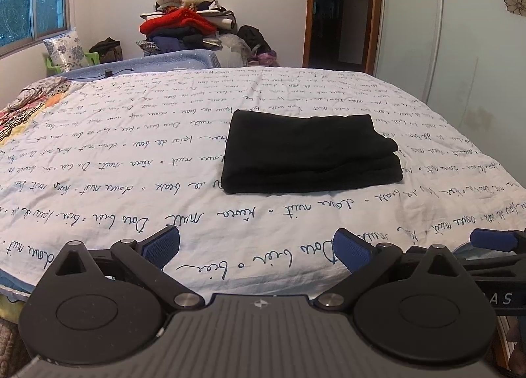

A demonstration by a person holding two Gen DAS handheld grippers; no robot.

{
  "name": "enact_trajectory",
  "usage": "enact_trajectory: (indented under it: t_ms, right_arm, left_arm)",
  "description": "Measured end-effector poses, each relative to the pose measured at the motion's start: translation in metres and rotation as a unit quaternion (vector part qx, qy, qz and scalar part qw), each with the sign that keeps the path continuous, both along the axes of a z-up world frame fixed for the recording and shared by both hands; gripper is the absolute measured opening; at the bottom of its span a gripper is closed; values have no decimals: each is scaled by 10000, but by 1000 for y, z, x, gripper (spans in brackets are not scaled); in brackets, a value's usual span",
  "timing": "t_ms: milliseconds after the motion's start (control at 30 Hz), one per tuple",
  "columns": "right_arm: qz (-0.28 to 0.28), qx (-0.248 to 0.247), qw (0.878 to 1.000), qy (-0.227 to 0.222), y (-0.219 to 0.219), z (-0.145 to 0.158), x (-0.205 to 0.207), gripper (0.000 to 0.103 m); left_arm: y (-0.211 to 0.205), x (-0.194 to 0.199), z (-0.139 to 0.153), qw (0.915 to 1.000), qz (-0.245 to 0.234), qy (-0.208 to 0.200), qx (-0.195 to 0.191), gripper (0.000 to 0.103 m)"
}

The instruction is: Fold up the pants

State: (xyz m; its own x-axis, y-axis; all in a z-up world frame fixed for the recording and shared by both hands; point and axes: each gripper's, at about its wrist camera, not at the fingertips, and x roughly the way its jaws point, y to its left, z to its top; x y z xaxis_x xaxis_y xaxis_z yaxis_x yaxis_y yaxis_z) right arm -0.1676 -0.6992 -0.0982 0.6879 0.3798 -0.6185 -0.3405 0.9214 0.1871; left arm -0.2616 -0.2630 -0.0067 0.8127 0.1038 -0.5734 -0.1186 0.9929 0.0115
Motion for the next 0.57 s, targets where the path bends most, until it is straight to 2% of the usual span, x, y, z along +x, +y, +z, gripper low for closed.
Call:
enact_trajectory:
  t_ms: [233,433,567]
  right_arm:
    - [-90,12,10000,-24,-7,2,3,103]
    - [-104,54,9999,-7,-10,1,4,102]
    - [-68,64,10000,29,-8,-1,4,103]
  left_arm:
    - [1,-3,3,9999,-24,-100,-63,103]
    - [3,-17,10,9981,-73,-604,59,103]
    - [2,-17,12,9978,-115,-639,99,102]
